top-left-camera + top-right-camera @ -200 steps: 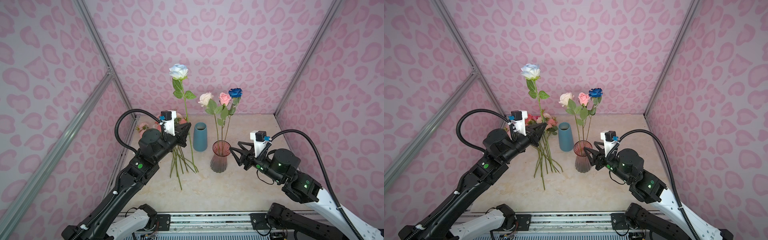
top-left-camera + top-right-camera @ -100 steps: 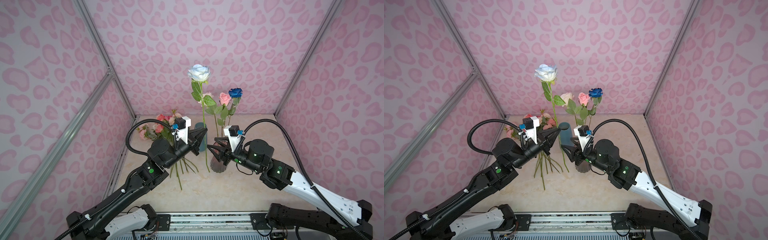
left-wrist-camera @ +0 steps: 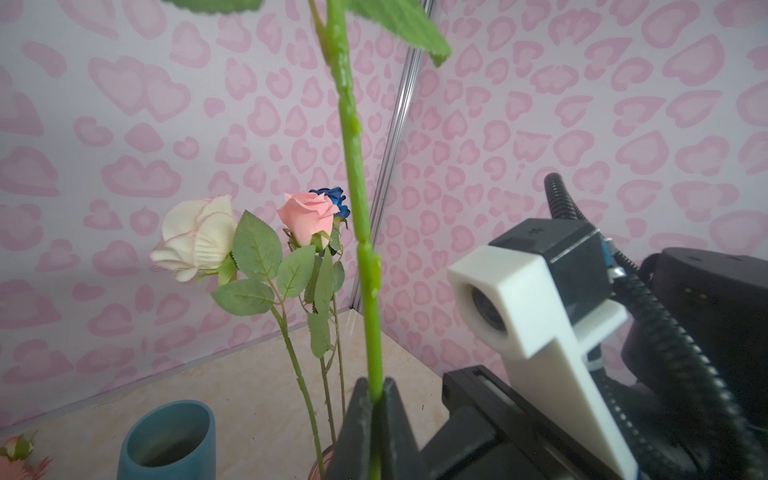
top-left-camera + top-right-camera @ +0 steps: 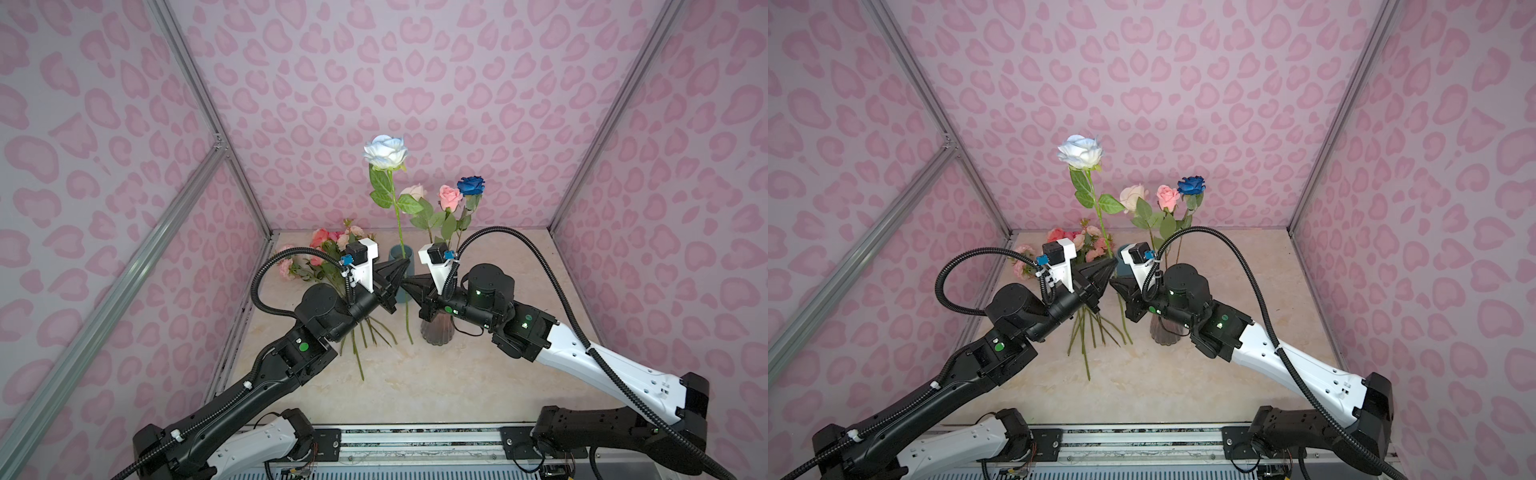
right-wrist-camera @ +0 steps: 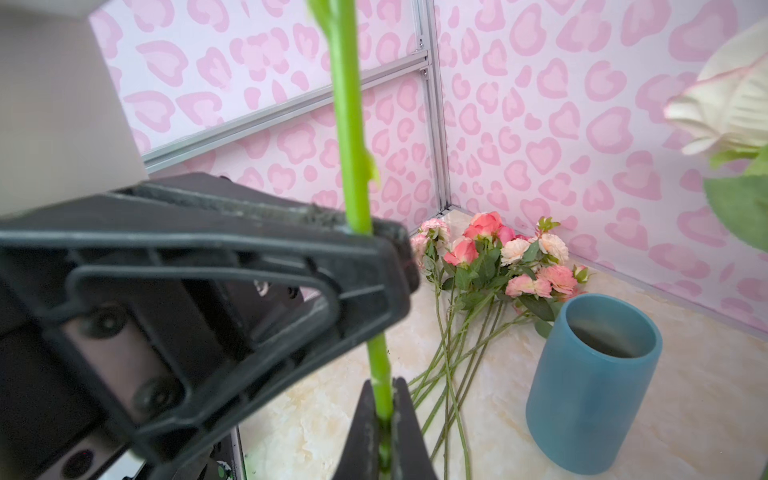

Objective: Arrange the flowers into the vase
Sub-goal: 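Lift the pale blue rose upright toward the right gripper, then grasp the pale blue stem with the right gripper while the left gripper withdraws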

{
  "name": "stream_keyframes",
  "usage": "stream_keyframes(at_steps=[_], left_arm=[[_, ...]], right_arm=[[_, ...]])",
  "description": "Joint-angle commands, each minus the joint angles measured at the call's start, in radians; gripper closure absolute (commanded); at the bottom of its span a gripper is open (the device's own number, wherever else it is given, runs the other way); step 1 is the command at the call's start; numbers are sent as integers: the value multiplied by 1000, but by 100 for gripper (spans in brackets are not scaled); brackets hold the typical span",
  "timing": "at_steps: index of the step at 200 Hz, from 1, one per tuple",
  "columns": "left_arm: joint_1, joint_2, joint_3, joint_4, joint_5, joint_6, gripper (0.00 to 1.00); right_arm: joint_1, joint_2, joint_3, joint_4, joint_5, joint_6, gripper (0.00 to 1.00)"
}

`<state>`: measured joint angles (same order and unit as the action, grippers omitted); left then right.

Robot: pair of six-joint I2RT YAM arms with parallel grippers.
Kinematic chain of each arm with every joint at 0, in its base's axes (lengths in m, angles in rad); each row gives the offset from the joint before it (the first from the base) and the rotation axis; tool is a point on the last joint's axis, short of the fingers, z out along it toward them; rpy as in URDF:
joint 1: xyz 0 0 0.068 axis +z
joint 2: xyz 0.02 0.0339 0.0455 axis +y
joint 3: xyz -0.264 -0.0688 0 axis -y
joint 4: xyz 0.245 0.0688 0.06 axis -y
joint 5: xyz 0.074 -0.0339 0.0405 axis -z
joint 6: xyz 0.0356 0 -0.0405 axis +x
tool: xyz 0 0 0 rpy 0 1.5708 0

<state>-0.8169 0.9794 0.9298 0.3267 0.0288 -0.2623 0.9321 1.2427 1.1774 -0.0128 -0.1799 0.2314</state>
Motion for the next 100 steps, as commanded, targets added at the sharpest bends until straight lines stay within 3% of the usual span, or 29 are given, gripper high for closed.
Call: stream_keyframes(at_steps=[1, 10, 22, 34, 60, 100], left_arm=[[-3, -16, 13, -1, 31, -3, 76], [-4, -27, 20, -21, 16, 0, 70], [-2, -52, 21, -48, -12, 2, 52], [-3, -89, 18, -82, -51, 4, 40], [-3, -199, -25, -146, -134, 12, 34], [-2, -395, -211, -239, -397, -58, 28]], right_arm=[[2, 13, 9, 40, 11, 2, 100], [4, 15, 7, 40, 17, -3, 100], [11, 14, 6, 39, 31, -9, 100], [16, 6, 5, 32, 53, -19, 100], [19, -21, 11, 4, 104, -47, 100], [4, -87, 45, -46, 237, -155, 100]])
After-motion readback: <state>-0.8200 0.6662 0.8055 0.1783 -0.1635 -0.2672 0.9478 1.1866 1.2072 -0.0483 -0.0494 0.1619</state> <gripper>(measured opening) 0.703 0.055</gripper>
